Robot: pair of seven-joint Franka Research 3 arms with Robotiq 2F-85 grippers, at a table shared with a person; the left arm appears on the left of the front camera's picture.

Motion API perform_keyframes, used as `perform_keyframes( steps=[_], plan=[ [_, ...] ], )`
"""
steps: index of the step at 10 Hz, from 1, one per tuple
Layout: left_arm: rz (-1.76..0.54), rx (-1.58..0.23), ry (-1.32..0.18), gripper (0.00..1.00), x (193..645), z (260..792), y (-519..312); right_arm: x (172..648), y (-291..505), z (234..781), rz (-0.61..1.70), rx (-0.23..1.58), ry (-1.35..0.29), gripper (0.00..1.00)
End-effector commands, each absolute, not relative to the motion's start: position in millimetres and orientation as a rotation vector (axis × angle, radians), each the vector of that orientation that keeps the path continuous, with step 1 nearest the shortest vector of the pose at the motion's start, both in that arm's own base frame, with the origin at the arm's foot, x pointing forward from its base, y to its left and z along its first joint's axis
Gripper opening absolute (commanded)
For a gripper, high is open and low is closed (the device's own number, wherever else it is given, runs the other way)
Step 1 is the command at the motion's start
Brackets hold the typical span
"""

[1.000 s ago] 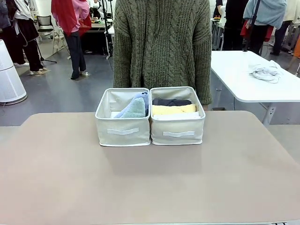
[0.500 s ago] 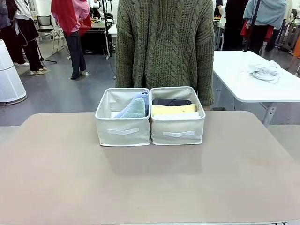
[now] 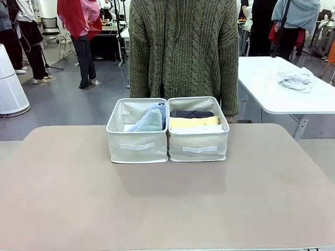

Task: Sort the towels based on their folding style.
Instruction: Pick up another triangle-folded towel from the table and place it in the left Fabric basket.

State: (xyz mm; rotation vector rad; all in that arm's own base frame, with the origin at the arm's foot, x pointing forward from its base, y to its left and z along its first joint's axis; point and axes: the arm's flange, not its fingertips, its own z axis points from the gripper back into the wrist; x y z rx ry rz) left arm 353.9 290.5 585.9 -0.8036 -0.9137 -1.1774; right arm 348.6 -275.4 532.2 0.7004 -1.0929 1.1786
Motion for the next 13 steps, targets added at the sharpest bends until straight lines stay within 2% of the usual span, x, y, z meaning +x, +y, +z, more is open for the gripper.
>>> perform_keyframes(
  steps=[1,13],
  plan=[
    [-1.18,-0.79,-0.909,1.0,351.4,586.5,289.9,345.9,-272.9,530.4,1.186,0.704,-1.11,1.0],
    [-1.18,-0.79,-0.909,1.0,351.4,586.5,289.9,345.9,-272.9,530.4,1.186,0.704,-1.11,1.0]
  ],
)
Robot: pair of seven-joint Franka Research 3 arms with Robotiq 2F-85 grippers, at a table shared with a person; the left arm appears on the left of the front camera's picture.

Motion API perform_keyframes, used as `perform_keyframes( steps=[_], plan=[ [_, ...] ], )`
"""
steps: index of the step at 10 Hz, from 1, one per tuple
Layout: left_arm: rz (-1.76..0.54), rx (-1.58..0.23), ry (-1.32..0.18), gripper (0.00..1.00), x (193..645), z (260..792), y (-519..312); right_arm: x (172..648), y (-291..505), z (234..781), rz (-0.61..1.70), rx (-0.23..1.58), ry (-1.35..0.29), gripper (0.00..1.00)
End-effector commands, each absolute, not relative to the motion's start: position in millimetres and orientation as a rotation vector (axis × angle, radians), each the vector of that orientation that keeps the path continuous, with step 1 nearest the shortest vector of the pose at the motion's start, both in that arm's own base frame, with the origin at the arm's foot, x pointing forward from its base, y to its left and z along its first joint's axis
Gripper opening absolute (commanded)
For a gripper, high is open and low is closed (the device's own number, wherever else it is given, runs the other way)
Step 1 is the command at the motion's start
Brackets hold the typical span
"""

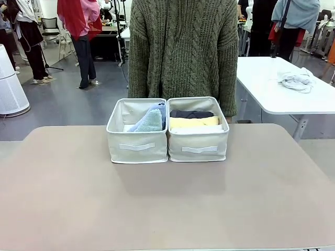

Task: Sort the towels based on their folding style.
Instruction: Pick up another triangle-folded towel from the table and place it in the left Fabric basket.

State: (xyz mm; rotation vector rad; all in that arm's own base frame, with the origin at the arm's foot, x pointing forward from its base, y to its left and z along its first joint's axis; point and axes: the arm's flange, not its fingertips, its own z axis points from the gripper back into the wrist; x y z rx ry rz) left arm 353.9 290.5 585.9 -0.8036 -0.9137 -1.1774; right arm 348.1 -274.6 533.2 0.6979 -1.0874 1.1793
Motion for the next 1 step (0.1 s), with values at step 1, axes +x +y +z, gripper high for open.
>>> perform_keyframes(
  steps=[1],
  plan=[
    [-1.18,-0.79,-0.909,1.0,351.4,586.5,289.9,345.9,-272.9,530.4,1.186,0.704,-1.11,1.0]
  ],
)
